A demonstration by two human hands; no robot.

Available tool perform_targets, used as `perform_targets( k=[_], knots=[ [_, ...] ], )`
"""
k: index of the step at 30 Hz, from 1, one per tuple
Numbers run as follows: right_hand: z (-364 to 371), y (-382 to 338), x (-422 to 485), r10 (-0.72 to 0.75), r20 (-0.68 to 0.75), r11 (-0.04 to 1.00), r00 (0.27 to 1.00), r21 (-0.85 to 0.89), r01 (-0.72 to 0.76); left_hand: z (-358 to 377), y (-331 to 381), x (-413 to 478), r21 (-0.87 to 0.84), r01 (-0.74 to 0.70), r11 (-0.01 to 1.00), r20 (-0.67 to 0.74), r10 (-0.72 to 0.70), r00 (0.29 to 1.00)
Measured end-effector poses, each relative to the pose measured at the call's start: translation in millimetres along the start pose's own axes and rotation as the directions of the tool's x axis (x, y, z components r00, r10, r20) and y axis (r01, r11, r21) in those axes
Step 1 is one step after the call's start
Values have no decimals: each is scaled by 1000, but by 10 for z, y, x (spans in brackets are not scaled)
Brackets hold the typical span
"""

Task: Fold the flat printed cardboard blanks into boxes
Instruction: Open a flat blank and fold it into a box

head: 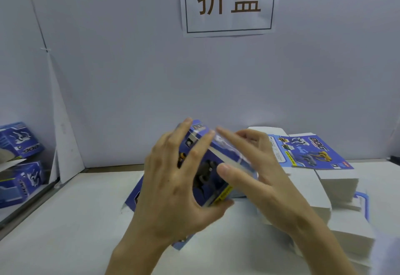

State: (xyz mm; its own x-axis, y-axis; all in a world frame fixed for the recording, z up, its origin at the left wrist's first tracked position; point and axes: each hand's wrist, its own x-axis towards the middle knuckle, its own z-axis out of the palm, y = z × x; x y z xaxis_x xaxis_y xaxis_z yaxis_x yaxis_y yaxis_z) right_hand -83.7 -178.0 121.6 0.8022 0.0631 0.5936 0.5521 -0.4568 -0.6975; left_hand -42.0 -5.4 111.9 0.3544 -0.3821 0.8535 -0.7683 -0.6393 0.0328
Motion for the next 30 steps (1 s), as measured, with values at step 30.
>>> perform_targets(
  k=[30],
  knots=[
    [215, 57, 54, -82, -251, 782, 964, 584, 218, -180, 27, -11, -932, 363, 11, 301, -535, 790]
  ],
)
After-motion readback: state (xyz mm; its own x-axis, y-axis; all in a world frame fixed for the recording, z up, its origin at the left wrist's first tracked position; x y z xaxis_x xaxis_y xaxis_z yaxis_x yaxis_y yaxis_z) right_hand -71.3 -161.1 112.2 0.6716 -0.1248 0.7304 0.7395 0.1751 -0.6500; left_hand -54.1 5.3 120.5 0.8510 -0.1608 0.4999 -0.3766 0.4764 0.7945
